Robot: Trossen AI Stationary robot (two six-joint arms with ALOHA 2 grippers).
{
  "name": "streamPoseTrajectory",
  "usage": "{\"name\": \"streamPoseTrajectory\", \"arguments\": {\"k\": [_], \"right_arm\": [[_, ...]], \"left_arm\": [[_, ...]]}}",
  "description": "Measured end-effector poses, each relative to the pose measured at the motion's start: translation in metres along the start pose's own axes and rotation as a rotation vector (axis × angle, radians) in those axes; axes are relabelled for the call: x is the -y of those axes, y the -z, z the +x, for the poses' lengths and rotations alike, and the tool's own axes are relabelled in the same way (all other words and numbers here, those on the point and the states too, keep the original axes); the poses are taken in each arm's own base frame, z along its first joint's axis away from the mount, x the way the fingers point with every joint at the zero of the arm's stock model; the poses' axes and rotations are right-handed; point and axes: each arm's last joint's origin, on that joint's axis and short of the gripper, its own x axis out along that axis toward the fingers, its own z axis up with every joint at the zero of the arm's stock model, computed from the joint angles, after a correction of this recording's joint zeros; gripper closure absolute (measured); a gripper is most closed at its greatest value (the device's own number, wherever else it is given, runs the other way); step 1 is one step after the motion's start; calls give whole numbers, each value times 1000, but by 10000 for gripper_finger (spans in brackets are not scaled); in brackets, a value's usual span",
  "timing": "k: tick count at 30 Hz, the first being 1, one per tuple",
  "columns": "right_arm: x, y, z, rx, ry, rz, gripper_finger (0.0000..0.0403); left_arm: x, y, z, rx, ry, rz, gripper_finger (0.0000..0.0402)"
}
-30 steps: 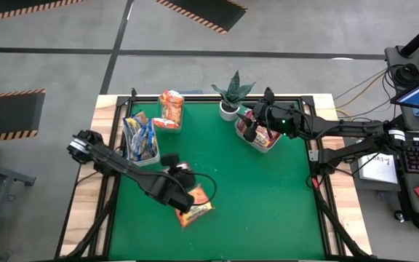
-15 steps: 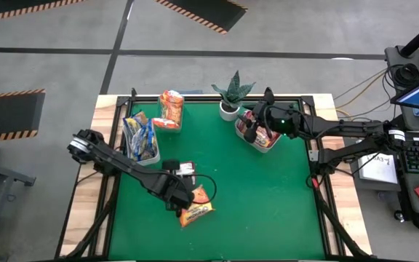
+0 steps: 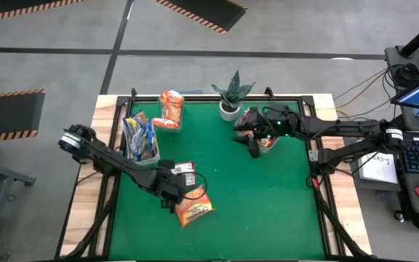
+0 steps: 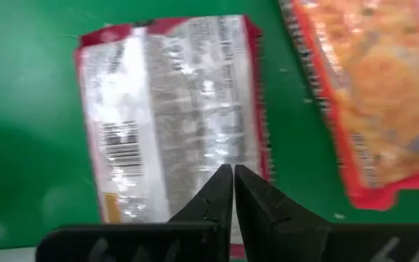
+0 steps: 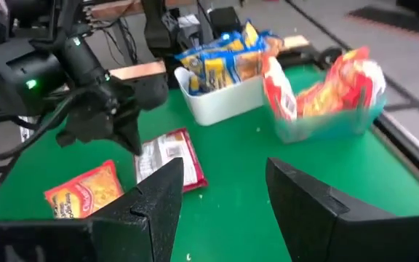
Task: Sort Maruchan noodles
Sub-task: Put the red noodle pack into the gray bin
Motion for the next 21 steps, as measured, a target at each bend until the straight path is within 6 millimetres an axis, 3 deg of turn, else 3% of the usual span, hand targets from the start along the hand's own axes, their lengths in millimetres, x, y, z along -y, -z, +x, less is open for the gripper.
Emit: {"name": "streamPoseTrajectory", "arguments": {"k": [12,21], "right_arm": [[6,32,54,-107,-5,189,233],[9,59,97,-107,-13,367,193]], "left_arm": [[-14,29,4,61,44,-34,402],[-9,35,10,93,87,-34,402]]}}
